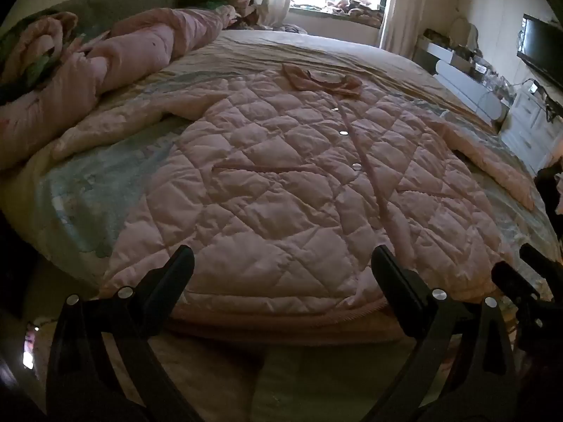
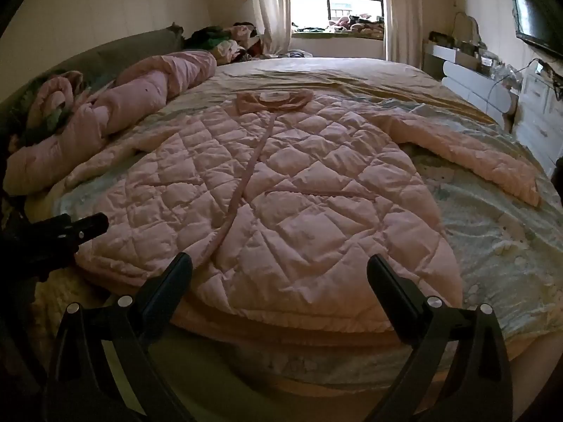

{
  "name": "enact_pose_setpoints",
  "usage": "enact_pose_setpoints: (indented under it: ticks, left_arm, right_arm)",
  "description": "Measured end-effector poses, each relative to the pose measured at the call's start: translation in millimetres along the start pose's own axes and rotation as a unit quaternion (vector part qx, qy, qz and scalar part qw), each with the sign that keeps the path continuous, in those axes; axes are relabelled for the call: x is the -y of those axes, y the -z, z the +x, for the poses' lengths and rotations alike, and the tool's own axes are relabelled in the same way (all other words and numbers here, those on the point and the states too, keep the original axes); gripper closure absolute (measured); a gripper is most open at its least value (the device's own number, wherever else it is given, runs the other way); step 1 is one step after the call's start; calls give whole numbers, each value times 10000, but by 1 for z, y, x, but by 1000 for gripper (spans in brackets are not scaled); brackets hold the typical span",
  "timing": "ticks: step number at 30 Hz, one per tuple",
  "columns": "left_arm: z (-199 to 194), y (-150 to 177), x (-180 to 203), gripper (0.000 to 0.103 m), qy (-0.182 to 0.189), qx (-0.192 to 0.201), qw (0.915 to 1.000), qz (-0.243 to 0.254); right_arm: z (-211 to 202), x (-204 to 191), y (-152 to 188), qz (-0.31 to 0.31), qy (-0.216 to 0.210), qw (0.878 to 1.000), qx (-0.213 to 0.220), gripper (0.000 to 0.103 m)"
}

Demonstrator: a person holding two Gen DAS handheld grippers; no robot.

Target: Fold large clothes

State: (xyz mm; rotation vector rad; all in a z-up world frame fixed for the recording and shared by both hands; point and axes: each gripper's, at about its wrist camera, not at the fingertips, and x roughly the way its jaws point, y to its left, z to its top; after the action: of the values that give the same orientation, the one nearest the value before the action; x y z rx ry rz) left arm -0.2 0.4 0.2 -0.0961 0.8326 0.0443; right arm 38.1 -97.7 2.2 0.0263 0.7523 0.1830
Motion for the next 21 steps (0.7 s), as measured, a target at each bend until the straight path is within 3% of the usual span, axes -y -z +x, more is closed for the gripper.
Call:
enact_pose_setpoints:
  ticks: [21]
  left_arm:
    - [-2, -3, -6, 9, 5, 67, 10000, 7]
  right_arm:
    - [2, -4, -1, -8, 63, 10000, 29, 4]
